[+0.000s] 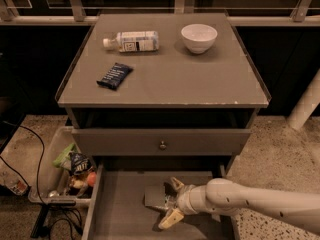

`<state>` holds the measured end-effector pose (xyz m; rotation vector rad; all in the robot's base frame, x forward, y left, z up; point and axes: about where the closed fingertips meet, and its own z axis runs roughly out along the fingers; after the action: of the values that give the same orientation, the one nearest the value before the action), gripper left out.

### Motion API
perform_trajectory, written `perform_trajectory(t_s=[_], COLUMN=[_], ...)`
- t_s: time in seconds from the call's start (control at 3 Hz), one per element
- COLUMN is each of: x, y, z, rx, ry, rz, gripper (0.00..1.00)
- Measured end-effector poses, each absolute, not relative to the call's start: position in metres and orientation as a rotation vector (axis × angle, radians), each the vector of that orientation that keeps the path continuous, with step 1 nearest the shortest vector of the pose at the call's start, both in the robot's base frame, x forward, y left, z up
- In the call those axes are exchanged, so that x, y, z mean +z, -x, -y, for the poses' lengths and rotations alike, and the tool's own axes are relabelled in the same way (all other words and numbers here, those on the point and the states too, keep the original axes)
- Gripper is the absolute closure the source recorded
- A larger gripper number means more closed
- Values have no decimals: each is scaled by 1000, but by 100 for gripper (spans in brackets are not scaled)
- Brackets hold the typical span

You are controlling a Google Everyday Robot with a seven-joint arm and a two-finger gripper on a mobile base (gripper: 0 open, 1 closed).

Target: Pick 7up can from middle drawer and place on counter

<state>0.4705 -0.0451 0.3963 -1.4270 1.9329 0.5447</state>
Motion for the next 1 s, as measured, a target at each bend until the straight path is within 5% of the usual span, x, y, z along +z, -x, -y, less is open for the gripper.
perform_trajectory(t_s=[0.67,1.0], x=[366,365], y=[-478,-477], z=[43,44], rx=[556,557], ry=[1376,1375], rz=[-1986,-1988], gripper=[0,18])
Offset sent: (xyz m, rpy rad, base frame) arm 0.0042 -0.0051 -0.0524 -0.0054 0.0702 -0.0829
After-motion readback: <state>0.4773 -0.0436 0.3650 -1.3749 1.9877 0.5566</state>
